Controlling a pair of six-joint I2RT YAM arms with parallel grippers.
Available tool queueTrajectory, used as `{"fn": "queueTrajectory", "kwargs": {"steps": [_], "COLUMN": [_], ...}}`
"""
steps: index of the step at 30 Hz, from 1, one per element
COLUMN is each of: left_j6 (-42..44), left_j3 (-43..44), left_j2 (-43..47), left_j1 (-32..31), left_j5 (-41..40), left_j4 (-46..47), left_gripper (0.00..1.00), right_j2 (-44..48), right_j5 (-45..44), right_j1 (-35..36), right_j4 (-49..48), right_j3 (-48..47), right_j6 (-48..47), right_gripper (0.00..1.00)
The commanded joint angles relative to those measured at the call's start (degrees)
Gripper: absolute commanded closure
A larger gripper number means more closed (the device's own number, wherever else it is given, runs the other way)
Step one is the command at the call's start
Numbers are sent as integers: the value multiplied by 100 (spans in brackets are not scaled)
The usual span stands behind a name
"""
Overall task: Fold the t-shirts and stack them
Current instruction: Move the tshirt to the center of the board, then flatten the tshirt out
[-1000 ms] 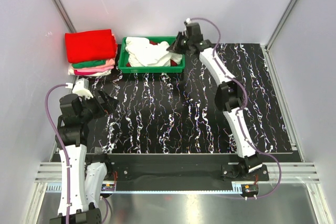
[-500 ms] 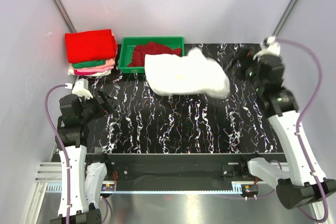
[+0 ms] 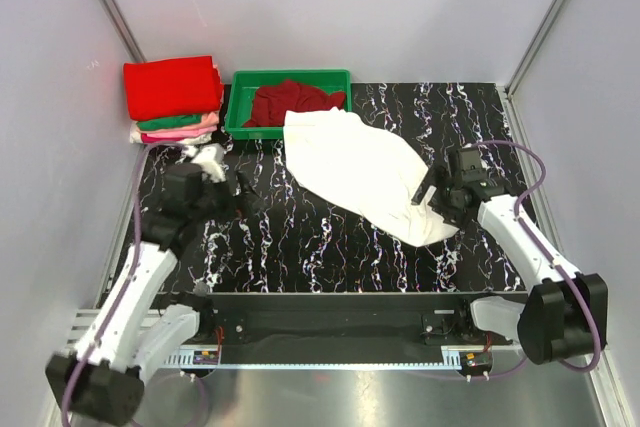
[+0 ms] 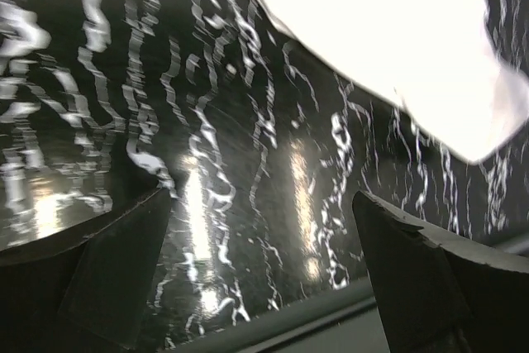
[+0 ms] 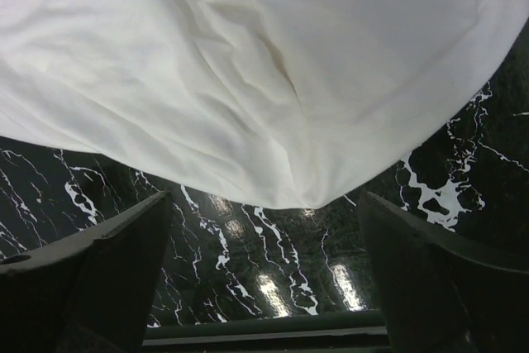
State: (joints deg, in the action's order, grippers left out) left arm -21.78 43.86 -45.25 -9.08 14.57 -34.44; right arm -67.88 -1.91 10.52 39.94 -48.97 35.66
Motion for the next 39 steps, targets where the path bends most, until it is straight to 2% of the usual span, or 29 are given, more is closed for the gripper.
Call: {"fn": "queueTrajectory", "kwargs": {"steps": [1,5,9,15,22,24,26,33,34,36,37,39], "left_j6": [-335,-380,-178,104,69,-10,-141,-344,-371,-423,-432,-458], "left_j3": [334,1026,2517,4366,6476,7074,7381,7129,7067,6926,6822,6768], "left_j2": [-939,-2318,-4065,-6060,-7997,-8428,-8674,-8729,-8702,-8615,-8597,-8518], "left_j1": [-963,-1385,-1447,-1439,-1430,-1412,-1360,-1307,-1307,-1307,-1307,-1315], "left_j5": [-710,-674,-718,-885,-754,-780,-806,-614,-570,-499,-481,-455], "left_j4": [735,1193,1220,1035,764,579,473,780,833,973,1009,1071], "left_gripper": [1,1,1,1,1,4,9,33,41,50,65,78], "right_j2": [-225,-498,-648,-464,-182,-112,-77,-85,-103,-173,-191,-200], "right_j5": [-151,-117,164,883,1483,1518,1501,1431,1422,1448,1457,1431], "right_j1": [-94,-358,-647,-692,-692,-683,-692,-701,-701,-692,-692,-683], "right_j4": [-197,-224,-268,-461,-672,-663,-611,-584,-610,-611,-637,-646], "right_j3": [-279,-552,-675,-289,177,230,239,212,204,204,221,239], "right_j6": [-191,-471,-604,-587,-376,-393,-446,-578,-578,-569,-569,-560], "right_gripper": [0,0,0,0,0,0,0,0,0,0,0,0]}}
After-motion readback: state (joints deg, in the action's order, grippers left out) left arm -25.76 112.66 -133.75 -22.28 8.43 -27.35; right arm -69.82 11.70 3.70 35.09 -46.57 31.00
